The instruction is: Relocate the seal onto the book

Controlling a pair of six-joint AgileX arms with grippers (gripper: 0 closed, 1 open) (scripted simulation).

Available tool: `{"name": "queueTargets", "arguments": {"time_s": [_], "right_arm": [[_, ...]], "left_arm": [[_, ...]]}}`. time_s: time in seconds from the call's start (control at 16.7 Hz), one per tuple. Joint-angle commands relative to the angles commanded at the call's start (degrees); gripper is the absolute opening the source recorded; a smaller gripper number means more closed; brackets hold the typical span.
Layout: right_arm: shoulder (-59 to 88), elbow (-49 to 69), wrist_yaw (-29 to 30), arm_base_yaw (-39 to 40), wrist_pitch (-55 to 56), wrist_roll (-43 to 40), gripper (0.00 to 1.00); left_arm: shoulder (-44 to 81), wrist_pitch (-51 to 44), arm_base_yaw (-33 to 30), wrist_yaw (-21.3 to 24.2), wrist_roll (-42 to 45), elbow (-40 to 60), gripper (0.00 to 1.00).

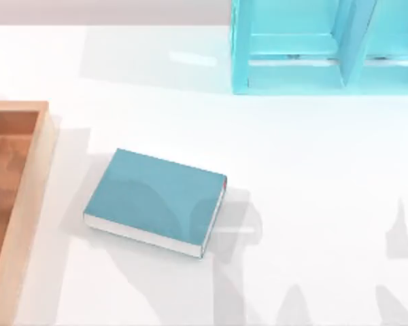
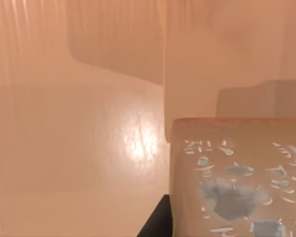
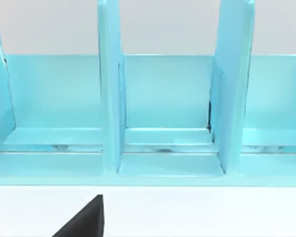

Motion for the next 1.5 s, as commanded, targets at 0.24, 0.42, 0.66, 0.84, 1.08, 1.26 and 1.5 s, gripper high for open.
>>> {"name": "queueTargets", "arguments": {"time_s": [0.24,0.42,0.66,0.84,1.08,1.26,1.5], "right_arm": [[0.00,0.00,0.00,0.00,0.00,0.00,1.00],[0.00,0.00,0.00,0.00,0.00,0.00,1.00],[0.00,0.00,0.00,0.00,0.00,0.00,1.00],[0.00,0.00,0.00,0.00,0.00,0.00,1.00],[0.00,0.00,0.00,0.00,0.00,0.00,1.00],[0.00,0.00,0.00,0.00,0.00,0.00,1.00],[0.00,0.00,0.00,0.00,0.00,0.00,1.00]], "left_arm": [[-2.31,-9.67,-7.81,0.18,-6.94,7.29,0.00],[-4.08,-17.03,-14.76,0.10,-13.31,12.59,0.00],[-5.74,-24.07,-20.83,-0.33,-20.24,17.90,0.00],[-5.94,-24.91,-21.44,-0.40,-21.04,18.58,0.00],[-5.09,-24.22,-22.08,-0.37,-21.73,18.45,0.00],[-1.82,-21.20,-27.12,-0.39,-26.67,18.34,0.00],[3.64,-15.03,-36.86,-0.45,-36.31,17.63,0.00]]}}
